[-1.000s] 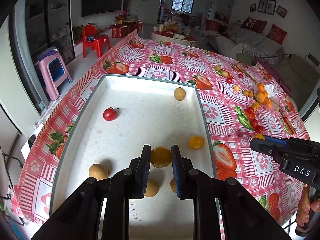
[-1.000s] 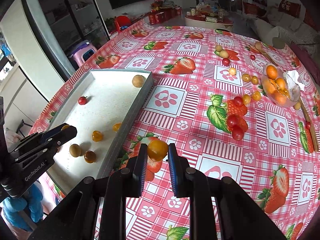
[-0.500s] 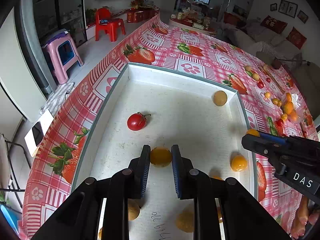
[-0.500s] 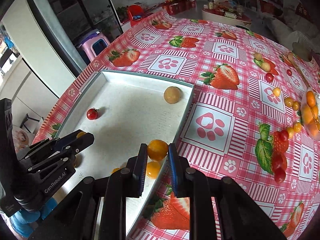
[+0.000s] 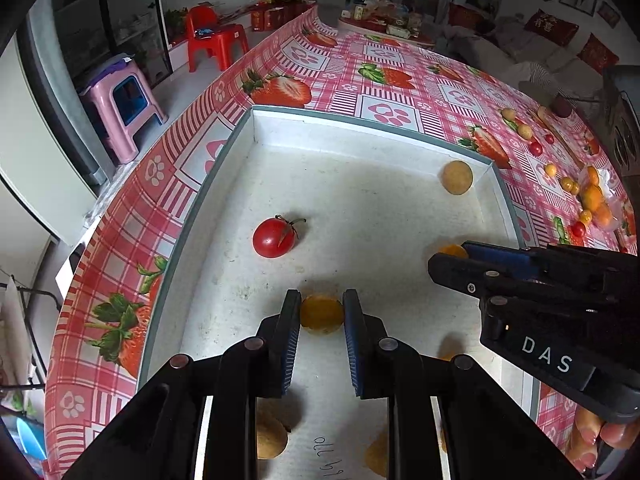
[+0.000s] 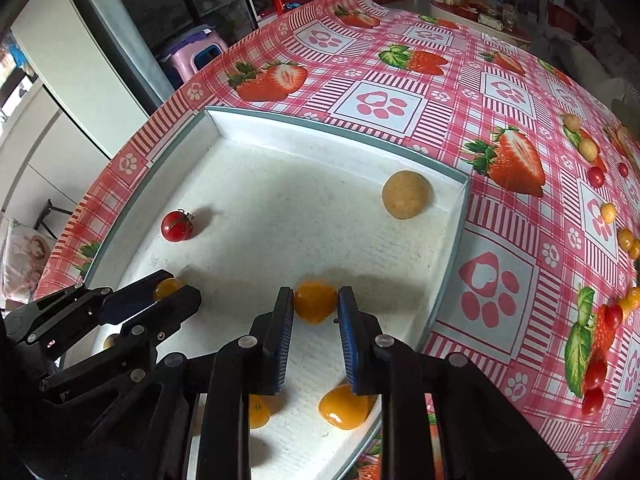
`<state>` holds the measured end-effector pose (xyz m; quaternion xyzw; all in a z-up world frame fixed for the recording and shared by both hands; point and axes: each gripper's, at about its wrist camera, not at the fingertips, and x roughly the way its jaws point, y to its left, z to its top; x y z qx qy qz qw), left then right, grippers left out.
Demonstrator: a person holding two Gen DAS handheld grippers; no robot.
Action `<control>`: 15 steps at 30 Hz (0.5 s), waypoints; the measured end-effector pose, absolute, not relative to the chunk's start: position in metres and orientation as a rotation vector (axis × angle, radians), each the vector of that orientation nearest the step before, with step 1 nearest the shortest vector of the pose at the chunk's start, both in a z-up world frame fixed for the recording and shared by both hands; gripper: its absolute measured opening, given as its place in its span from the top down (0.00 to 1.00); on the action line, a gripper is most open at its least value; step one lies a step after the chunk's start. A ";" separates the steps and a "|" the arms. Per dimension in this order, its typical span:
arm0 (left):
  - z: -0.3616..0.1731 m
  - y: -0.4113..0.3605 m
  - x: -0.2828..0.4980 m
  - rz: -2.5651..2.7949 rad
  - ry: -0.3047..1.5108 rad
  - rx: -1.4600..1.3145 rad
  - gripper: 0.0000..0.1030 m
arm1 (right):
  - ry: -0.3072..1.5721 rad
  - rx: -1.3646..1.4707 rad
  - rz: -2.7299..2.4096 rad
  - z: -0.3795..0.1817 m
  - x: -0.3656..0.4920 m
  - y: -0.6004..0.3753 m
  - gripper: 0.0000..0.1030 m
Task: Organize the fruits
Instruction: 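Carry both yellow tomatoes into the white tray and open both grippers, then move both open grippers back over the fruits on the tablecloth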
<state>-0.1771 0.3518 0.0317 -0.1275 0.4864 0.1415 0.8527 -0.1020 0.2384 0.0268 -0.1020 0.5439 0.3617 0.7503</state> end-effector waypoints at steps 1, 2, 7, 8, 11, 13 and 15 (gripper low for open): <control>0.032 0.352 -0.177 0.301 1.024 -0.268 0.78 | 1.198 -0.207 0.790 0.027 -0.100 0.237 0.70; 0.032 0.352 -0.177 0.304 1.025 -0.269 0.78 | 1.199 -0.188 0.795 0.029 -0.099 0.234 0.64; 0.032 0.352 -0.177 0.309 1.033 -0.263 0.77 | 1.157 -0.134 0.810 0.047 -0.100 0.219 0.34; 0.032 0.352 -0.177 0.308 1.037 -0.263 0.68 | 1.141 -0.130 0.802 0.051 -0.101 0.215 0.32; 0.037 0.350 -0.179 0.331 1.003 -0.244 0.17 | 1.124 -0.099 0.803 0.061 -0.102 0.204 0.28; 0.042 0.349 -0.182 0.333 0.987 -0.239 0.17 | 1.112 -0.084 0.789 0.065 -0.102 0.193 0.27; 0.044 0.350 -0.182 0.331 0.996 -0.255 0.17 | 1.107 -0.066 0.778 0.068 -0.102 0.181 0.27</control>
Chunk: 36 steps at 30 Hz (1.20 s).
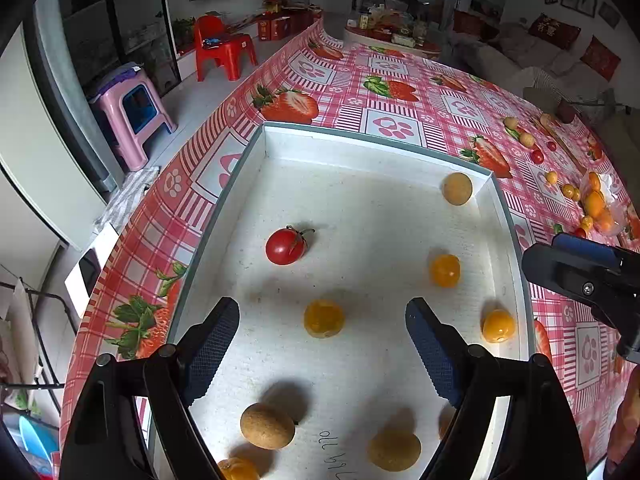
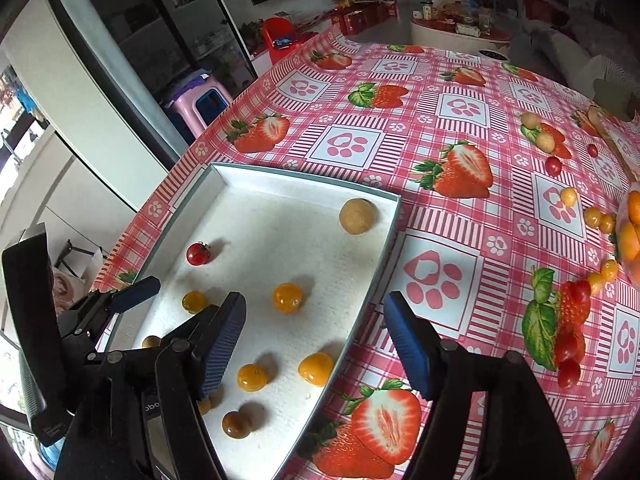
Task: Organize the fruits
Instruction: 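Move both open grippers back over the fruits on the tablecloth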
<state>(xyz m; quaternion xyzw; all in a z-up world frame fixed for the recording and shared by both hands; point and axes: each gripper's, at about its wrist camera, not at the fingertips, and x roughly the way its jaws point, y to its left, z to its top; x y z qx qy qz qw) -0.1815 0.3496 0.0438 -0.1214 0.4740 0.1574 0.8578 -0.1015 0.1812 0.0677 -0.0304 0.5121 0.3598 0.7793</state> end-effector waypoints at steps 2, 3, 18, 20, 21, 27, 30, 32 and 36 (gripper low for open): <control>0.048 0.346 -0.183 0.330 0.989 -0.248 0.17 | 1.105 -0.047 0.763 0.069 -0.101 0.168 0.27; 0.052 0.342 -0.183 0.329 0.983 -0.238 0.17 | 1.106 -0.039 0.758 0.070 -0.100 0.160 0.27; 0.087 0.204 -0.138 0.059 0.943 -0.049 0.17 | 1.116 0.007 0.481 0.041 -0.086 -0.006 0.26; 0.080 0.185 -0.124 0.012 0.960 -0.047 0.17 | 1.116 -0.005 0.461 0.034 -0.090 -0.019 0.26; 0.076 0.177 -0.117 -0.011 0.970 -0.051 0.17 | 1.115 -0.013 0.454 0.032 -0.093 -0.025 0.26; 0.050 0.134 -0.078 -0.084 1.014 -0.025 0.17 | 1.114 -0.039 0.440 0.018 -0.109 -0.039 0.27; 0.042 0.122 -0.066 -0.094 1.025 -0.005 0.17 | 1.108 -0.045 0.443 0.016 -0.114 -0.041 0.27; 0.040 0.118 -0.060 -0.106 1.026 -0.015 0.17 | 1.106 -0.044 0.447 0.015 -0.116 -0.042 0.27; 0.037 0.108 -0.048 -0.104 1.027 -0.004 0.17 | 1.104 -0.032 0.447 0.014 -0.116 -0.044 0.27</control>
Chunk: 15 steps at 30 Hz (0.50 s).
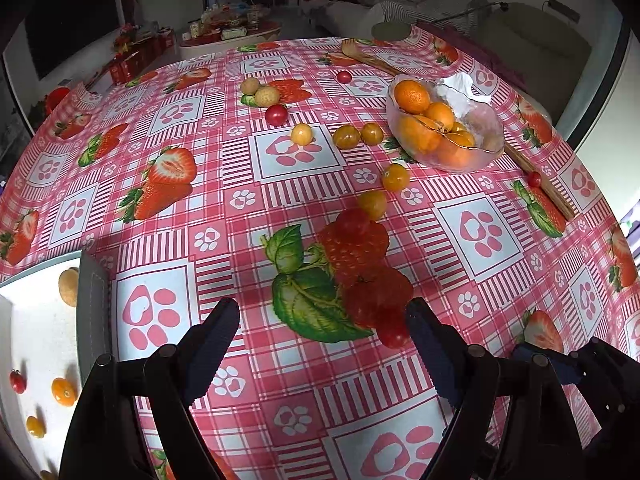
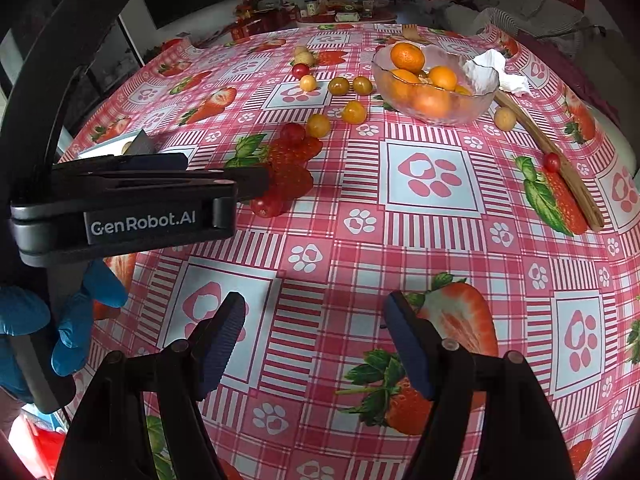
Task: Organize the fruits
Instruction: 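Move both open grippers back over the fruits on the tablecloth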
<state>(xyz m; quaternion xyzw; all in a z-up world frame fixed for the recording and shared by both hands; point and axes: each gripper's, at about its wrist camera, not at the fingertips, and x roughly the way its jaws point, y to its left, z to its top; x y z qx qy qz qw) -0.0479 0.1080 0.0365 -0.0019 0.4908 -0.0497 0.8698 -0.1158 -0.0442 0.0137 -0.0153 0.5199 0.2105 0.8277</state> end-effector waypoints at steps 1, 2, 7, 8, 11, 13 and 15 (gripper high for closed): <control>0.036 0.107 -0.046 -0.096 1.021 0.000 0.17 | 1.104 -0.030 0.446 0.014 -0.115 -0.045 0.27; 0.036 0.106 -0.044 -0.084 1.014 0.005 0.17 | 1.103 -0.026 0.446 0.013 -0.114 -0.045 0.27; 0.038 0.114 -0.039 0.020 0.990 0.085 0.17 | 1.103 -0.006 0.437 0.014 -0.113 -0.052 0.27; 0.038 0.120 -0.040 0.028 0.984 0.088 0.17 | 1.103 -0.001 0.435 0.014 -0.112 -0.053 0.27; 0.043 0.141 -0.044 0.064 0.987 0.015 0.17 | 1.103 0.017 0.432 0.014 -0.111 -0.058 0.27; 0.045 0.148 -0.048 0.044 0.982 -0.027 0.17 | 1.101 0.025 0.433 0.014 -0.110 -0.059 0.26; 0.046 0.146 -0.051 0.013 0.979 -0.037 0.17 | 1.100 0.029 0.439 0.015 -0.109 -0.058 0.26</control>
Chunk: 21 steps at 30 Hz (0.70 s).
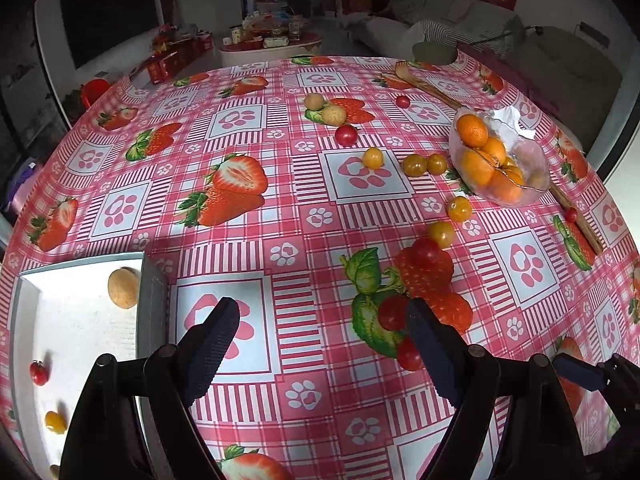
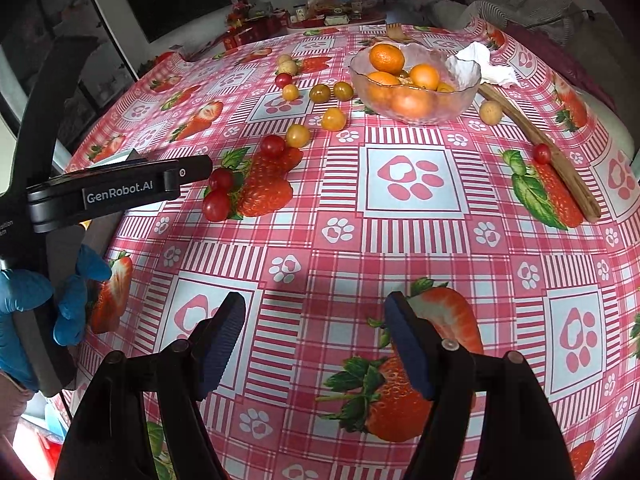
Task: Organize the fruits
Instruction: 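Move both open grippers back over the fruits on the tablecloth, then grasp a red cherry tomato with left gripper while right grasps yellow tomato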
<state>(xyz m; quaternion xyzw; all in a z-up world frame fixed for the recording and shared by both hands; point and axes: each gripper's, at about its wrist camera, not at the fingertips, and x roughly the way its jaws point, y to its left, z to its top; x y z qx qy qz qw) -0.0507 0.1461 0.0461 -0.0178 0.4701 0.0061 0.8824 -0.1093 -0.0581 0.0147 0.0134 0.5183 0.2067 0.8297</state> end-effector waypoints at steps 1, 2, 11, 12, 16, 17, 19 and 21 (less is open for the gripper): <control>0.045 0.142 -0.051 -0.002 0.982 -0.028 0.17 | 1.098 0.027 0.441 0.015 -0.109 -0.058 0.27; 0.044 0.137 -0.049 -0.012 0.986 -0.012 0.17 | 1.096 0.025 0.441 0.015 -0.109 -0.057 0.27; 0.023 0.122 -0.035 0.029 1.052 0.001 0.17 | 1.086 0.023 0.423 0.018 -0.105 -0.065 0.26; 0.022 0.121 -0.037 0.035 1.052 0.012 0.17 | 1.086 0.027 0.418 0.019 -0.102 -0.067 0.27; 0.020 0.126 -0.041 0.033 1.039 -0.017 0.17 | 1.092 0.053 0.395 0.018 -0.082 -0.075 0.27; 0.020 0.126 -0.042 0.034 1.034 -0.022 0.17 | 1.095 0.062 0.391 0.018 -0.076 -0.076 0.27; 0.021 0.125 -0.043 0.036 1.024 -0.019 0.20 | 1.102 0.080 0.383 0.017 -0.062 -0.076 0.27; 0.022 0.123 -0.044 0.033 1.015 -0.017 0.27 | 1.109 0.093 0.375 0.015 -0.047 -0.074 0.27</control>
